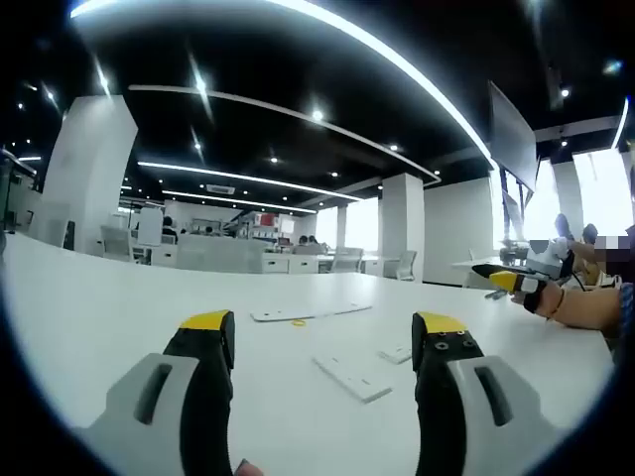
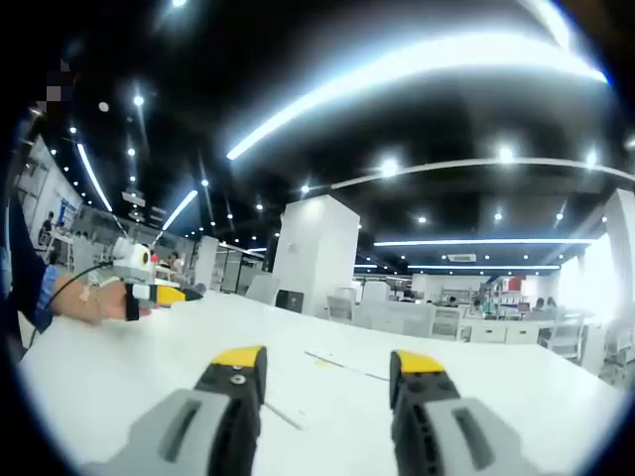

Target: Locate the socket holder cover, grip the socket holder cover, clip it into the socket holder slot.

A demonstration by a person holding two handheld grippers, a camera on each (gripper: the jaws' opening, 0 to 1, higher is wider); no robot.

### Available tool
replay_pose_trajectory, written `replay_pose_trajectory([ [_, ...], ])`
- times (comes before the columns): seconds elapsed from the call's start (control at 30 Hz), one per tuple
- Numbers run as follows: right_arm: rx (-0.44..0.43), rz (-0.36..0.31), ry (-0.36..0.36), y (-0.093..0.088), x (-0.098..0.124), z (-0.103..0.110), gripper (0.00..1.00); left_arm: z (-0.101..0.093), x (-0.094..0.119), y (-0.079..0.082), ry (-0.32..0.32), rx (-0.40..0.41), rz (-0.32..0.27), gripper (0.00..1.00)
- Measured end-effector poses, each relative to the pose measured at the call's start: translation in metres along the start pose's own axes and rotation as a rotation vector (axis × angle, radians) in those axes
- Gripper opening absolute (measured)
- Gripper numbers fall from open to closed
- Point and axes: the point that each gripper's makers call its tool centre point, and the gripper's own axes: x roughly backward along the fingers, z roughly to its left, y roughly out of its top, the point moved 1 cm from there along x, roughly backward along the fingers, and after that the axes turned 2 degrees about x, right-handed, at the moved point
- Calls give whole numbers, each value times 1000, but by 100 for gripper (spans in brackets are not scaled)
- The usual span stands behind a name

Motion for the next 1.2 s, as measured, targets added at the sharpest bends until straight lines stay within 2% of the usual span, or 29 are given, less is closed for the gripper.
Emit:
replay_pose_trajectory([
  [1.2,31,38,0,-8,-2,-2,68,2,-1,-2,2,-7,13,80],
])
